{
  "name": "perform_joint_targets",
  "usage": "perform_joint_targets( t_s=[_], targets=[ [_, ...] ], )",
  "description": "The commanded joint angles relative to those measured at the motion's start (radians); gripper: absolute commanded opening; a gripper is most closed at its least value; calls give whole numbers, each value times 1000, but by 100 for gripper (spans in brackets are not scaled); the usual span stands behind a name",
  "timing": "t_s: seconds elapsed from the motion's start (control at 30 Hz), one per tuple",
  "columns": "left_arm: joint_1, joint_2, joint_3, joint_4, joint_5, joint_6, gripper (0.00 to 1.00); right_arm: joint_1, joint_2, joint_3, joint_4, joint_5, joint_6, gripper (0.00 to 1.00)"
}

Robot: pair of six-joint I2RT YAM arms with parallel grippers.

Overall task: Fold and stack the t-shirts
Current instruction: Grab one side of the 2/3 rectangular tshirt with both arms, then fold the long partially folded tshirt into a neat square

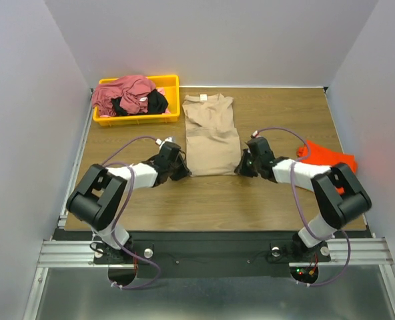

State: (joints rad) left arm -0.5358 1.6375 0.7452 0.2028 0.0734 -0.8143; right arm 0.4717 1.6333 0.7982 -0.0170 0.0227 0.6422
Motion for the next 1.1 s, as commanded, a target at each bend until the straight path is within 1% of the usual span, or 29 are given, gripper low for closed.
perform_joint_targets(
  t_s=[0.0,0.03,0.07,0.1,0.13,0.17,0.2,0.23,0.27,0.33,0.37,0.4,0.43,0.47,0.57,0.6,0.67,0.7,0.8,0.9,0.97,1.07],
  targets=[
    [-75,-166,-150,-88,-34,-46,0,2,-229,-161,-49,-154,45,0],
    [-96,-206,-180,-101,-37,-74,0,5,-281,-238,-70,-205,68,0],
    [-152,-293,-241,-102,-35,-91,0,13,-396,-269,-87,-230,74,0],
    [-195,-336,-268,-112,-49,-129,0,18,-455,-299,-110,-260,88,1],
    [-229,-376,-288,-126,-53,-143,0,21,-510,-347,-180,-270,93,0],
    [-286,-445,-317,-146,-55,-149,0,27,-630,-361,-223,-276,99,0],
    [-302,-476,-326,-220,-66,-164,0,28,-680,-369,-275,-277,102,0],
    [-318,-507,-328,-265,-101,-170,0,28,-735,-372,-369,-296,108,0],
    [-340,-568,-328,-299,-106,-161,0,30,-813,-370,-411,-306,111,0],
    [-366,-632,-326,-360,-92,-161,0,30,-880,-364,-496,-337,119,0],
    [-378,-666,-323,-367,-80,-160,0,30,-901,-358,-511,-352,122,0],
    [-401,-718,-307,-371,-42,-161,0,31,-929,-341,-533,-368,123,0],
    [-408,-755,-296,-373,-29,-154,0,31,-935,-332,-538,-375,116,0],
    [-411,-755,-284,-381,-24,-154,0,31,-937,-323,-540,-376,109,0],
    [-412,-795,-228,-434,-66,-151,0,31,-906,-254,-551,-327,77,0],
    [-411,-798,-202,-443,-125,-151,0,31,-896,-202,-551,-302,73,0],
    [-409,-797,-173,-439,-155,-140,0,31,-859,-145,-551,-233,73,1],
    [-409,-786,-134,-448,-199,-138,0,31,-843,-120,-549,-210,73,1],
    [-392,-745,-41,-468,-270,-118,0,31,-799,-7,-545,-92,80,0],
    [-351,-690,40,-476,-313,-98,0,31,-739,44,-535,-58,73,0],
    [-304,-653,86,-461,-310,-69,0,31,-698,81,-514,-29,74,0],
    [-247,-602,115,-428,-302,-36,0,31,-613,146,-469,49,71,0]
  ],
)
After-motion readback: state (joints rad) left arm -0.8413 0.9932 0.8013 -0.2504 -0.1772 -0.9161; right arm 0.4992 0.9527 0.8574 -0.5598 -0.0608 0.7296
